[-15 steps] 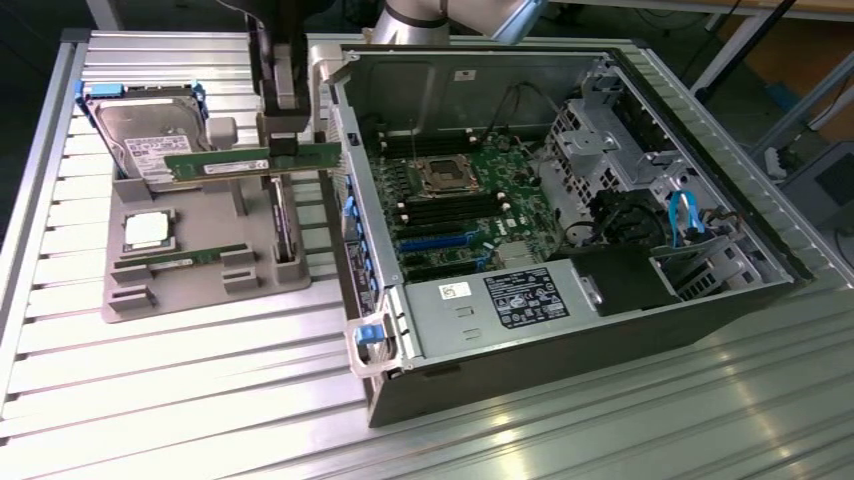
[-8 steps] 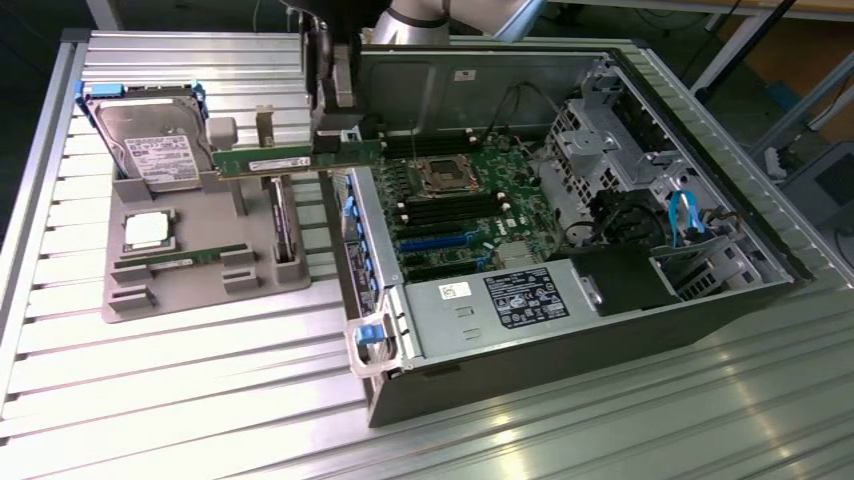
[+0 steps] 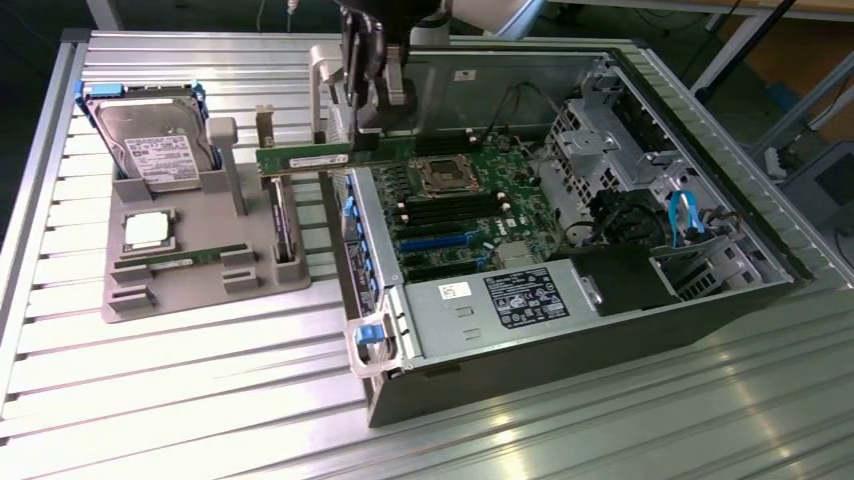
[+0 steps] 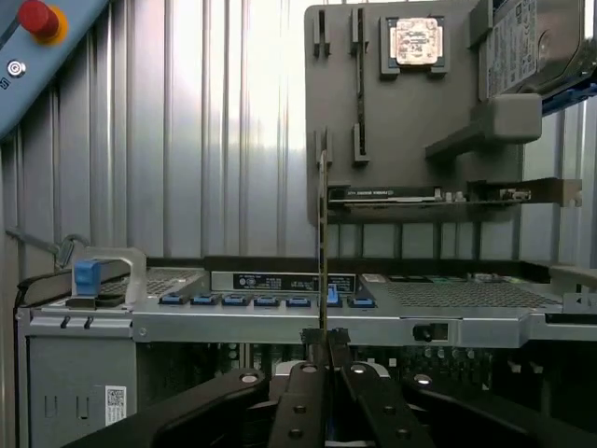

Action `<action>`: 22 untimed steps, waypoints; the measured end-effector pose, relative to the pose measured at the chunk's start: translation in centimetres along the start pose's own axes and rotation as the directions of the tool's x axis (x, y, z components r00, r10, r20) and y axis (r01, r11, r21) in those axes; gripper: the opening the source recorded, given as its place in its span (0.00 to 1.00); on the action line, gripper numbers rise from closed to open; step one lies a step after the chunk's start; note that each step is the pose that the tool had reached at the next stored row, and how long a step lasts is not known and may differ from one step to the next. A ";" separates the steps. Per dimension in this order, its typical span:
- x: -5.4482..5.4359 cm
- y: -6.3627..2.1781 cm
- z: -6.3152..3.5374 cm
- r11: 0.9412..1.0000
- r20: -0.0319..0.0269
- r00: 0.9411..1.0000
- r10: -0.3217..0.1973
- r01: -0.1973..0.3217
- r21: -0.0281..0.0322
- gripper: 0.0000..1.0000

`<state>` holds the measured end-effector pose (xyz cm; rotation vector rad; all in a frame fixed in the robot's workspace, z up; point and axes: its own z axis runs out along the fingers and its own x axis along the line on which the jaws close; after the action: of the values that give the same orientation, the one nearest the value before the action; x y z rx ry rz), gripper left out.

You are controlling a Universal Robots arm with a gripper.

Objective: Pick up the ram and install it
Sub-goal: 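Pick up the ram and move it above insertion slot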

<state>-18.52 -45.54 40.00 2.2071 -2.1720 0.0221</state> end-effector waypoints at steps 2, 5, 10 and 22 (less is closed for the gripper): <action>0.0 -0.68 -0.01 1.000 0.000 1.000 0.000 0.000 0.000 0.12; 0.0 -1.54 -0.03 1.000 0.000 1.000 0.000 0.000 0.000 0.12; 0.1 -3.23 -0.07 1.000 0.000 1.000 0.000 0.000 -0.001 0.12; 0.1 -7.09 -0.15 1.000 0.000 1.000 0.000 0.000 -0.001 0.12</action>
<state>-11.42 -45.54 40.01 2.2068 -2.1716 0.0213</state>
